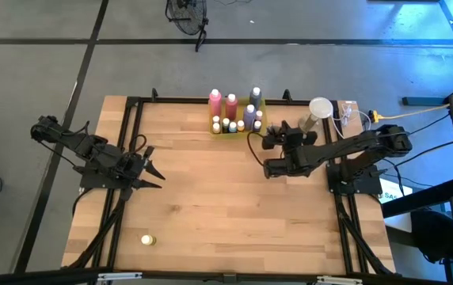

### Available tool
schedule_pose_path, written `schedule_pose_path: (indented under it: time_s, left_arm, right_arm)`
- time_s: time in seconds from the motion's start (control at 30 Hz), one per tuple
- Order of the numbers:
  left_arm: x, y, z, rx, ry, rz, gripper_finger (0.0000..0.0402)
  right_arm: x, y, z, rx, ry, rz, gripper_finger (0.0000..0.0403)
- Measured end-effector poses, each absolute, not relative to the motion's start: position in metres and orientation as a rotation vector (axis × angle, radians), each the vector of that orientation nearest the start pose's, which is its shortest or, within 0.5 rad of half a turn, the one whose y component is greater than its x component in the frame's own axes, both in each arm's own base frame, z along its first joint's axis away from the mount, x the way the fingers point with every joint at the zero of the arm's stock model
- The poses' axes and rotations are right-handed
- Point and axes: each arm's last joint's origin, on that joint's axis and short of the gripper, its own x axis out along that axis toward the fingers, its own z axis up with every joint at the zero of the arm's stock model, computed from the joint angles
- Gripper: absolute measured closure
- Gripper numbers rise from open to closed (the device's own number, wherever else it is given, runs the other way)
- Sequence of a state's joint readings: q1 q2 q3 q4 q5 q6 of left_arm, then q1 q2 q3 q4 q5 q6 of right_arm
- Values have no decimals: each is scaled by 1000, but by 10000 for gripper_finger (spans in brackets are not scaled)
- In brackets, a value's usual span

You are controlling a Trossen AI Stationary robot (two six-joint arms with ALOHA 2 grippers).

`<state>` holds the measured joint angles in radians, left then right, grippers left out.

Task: Pick & Place Paint Supplies
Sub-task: Put the silver paint brush into the white cup

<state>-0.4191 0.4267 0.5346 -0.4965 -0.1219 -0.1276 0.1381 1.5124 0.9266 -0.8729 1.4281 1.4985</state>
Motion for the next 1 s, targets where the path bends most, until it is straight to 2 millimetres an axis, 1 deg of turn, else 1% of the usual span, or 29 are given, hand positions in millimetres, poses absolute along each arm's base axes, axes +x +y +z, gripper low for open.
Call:
schedule_pose_path:
  time_s: [0.17,0.4,0.53,0.7,1.0]
  left_arm:
    - [98,-40,262,-21,394,-269,274]
    - [98,-40,262,-21,394,-269,274]
    - [98,-40,262,-21,394,-269,274]
    - [98,-40,262,-21,394,-269,274]
    - [98,-40,262,-21,395,-269,274]
  right_arm:
    - [248,5,201,154,98,-1417,403]
    - [253,-2,187,218,103,-1417,402]
    - [257,-7,186,199,131,-1417,387]
    - [263,-10,187,183,221,-1378,336]
    - [272,-10,192,176,207,-1347,212]
